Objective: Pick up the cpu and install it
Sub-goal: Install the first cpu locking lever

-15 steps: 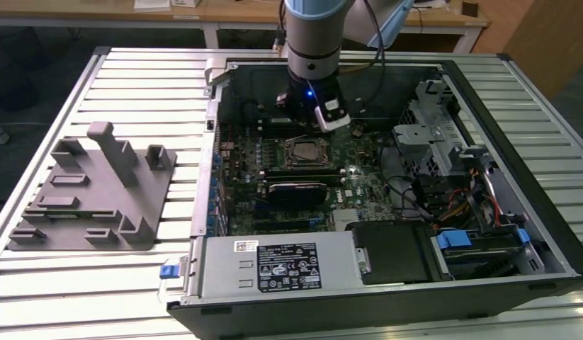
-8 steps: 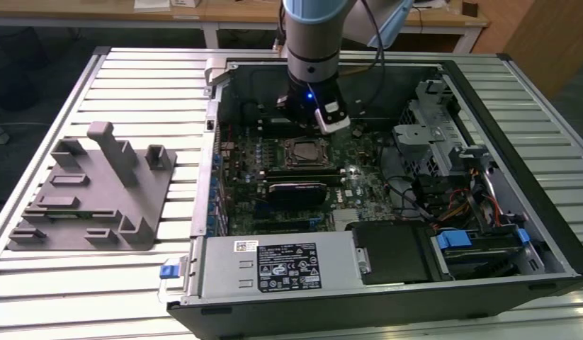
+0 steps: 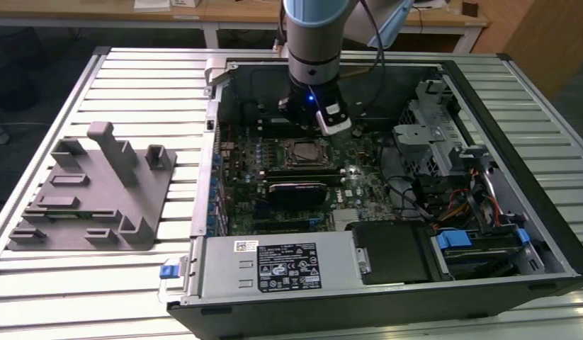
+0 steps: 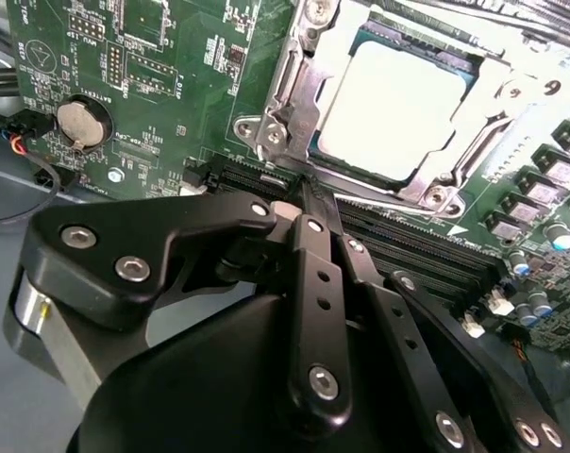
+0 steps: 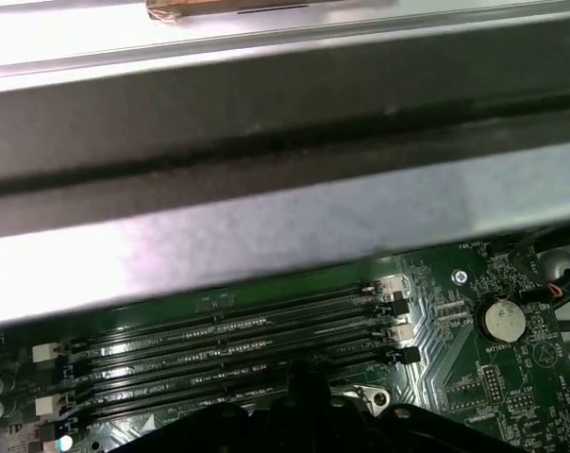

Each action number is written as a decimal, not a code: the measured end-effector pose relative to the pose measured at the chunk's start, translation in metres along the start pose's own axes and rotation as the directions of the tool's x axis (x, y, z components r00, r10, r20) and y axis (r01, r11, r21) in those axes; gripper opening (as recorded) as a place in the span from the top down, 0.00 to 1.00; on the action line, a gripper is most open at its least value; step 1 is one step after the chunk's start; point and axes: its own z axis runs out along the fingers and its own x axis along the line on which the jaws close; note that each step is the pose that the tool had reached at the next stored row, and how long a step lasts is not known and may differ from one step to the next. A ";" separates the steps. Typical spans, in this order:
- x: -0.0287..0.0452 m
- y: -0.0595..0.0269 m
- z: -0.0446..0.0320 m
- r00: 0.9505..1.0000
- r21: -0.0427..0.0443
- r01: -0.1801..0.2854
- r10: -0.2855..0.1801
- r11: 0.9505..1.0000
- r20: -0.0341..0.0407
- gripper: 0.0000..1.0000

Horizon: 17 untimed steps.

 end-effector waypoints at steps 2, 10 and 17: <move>-0.0007 -0.0008 0.0006 1.000 0.000 0.002 -0.002 1.000 0.001 0.89; -0.0010 -0.0007 -0.0007 1.000 -0.001 0.026 -0.026 1.000 -0.004 0.89; -0.0014 0.0006 -0.0068 0.999 -0.002 0.034 -0.034 0.999 -0.005 0.89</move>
